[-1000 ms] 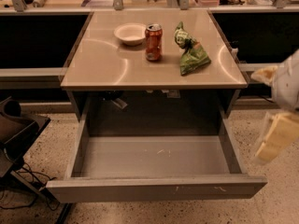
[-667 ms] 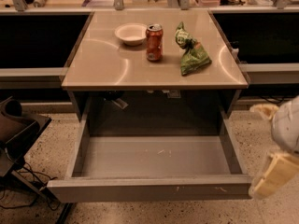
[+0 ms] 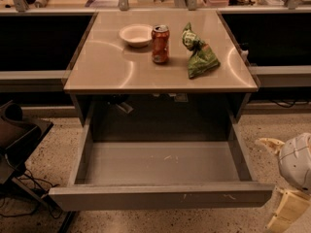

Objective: Close top drawer

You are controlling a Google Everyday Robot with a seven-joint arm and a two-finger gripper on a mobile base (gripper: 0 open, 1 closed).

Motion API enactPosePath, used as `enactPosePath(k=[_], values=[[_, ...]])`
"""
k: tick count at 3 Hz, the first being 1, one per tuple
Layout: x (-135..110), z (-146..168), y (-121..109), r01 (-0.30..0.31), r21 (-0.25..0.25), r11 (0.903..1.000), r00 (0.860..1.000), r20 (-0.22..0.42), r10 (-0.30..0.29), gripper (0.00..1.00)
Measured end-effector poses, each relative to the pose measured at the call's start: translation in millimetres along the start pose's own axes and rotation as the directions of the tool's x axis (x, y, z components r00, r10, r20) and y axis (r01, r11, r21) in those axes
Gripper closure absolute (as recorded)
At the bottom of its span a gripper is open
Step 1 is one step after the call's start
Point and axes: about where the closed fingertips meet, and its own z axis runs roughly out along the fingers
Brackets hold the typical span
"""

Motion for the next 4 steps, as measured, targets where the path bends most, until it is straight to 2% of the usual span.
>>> enactPosePath(k=[1, 2, 3, 4], values=[[4, -20, 9, -0.008, 0.030, 0.9995, 1.000, -0.011, 0.009, 0.00], [14, -41, 51, -0.018, 0.080, 0.9966, 1.000, -0.014, 0.019, 0.00], [29, -37, 88, -0.030, 0.071, 0.9970, 0.999, -0.031, 0.032, 0.00], [43, 22, 126, -0.007, -0.085, 0.9964, 0.998, -0.058, 0.003, 0.00]])
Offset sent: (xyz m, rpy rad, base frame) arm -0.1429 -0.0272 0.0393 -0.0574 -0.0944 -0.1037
